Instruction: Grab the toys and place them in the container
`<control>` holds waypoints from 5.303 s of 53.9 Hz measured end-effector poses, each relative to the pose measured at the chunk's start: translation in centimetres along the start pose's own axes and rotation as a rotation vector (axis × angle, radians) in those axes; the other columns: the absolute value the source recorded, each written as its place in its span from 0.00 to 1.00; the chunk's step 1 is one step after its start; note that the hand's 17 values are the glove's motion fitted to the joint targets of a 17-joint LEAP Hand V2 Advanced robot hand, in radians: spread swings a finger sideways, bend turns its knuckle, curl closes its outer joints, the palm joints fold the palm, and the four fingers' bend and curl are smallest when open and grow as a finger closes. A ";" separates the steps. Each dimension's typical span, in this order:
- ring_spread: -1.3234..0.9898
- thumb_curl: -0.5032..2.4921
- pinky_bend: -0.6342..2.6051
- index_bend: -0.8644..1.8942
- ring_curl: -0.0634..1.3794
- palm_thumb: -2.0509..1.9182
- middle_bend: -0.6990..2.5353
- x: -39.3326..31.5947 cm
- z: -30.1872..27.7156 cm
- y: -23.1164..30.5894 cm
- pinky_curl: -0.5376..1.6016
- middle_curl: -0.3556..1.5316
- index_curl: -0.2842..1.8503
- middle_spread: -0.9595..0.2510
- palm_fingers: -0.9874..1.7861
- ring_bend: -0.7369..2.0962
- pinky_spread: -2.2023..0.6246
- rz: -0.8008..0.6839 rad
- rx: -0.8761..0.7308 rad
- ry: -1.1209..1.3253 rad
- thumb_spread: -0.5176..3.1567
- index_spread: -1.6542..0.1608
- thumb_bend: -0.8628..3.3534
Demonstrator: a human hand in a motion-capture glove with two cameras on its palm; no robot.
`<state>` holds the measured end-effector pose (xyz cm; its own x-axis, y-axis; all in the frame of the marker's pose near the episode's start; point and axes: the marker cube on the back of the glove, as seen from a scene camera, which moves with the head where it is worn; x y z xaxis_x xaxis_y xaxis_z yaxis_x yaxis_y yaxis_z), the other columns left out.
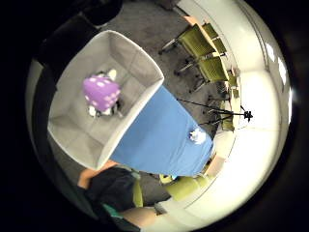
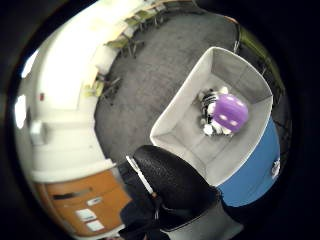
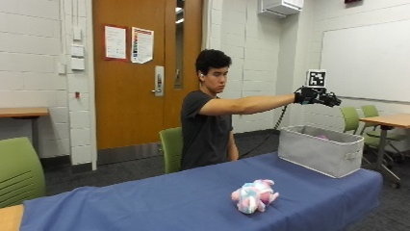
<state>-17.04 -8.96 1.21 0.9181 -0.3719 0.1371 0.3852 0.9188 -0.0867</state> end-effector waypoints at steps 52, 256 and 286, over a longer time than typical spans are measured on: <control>0.49 0.23 0.43 0.36 0.20 0.49 0.29 39.8 1.8 13.4 0.40 0.39 0.32 0.72 0.33 0.36 0.77 0.357 0.087 0.149 0.43 0.74 0.18; 0.46 0.47 0.58 0.25 0.35 0.50 0.41 0.1 2.8 0.3 0.49 0.57 0.68 0.55 0.27 0.58 0.69 -0.260 -0.034 0.026 0.40 0.64 0.17; 0.49 0.28 0.44 0.37 0.20 0.48 0.32 10.6 0.1 9.6 0.39 0.46 0.40 0.71 0.32 0.40 0.76 -0.005 0.146 0.191 0.43 0.75 0.18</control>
<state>-3.65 -4.10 1.88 0.9226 -0.3820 -0.0536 0.3849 0.9211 0.0594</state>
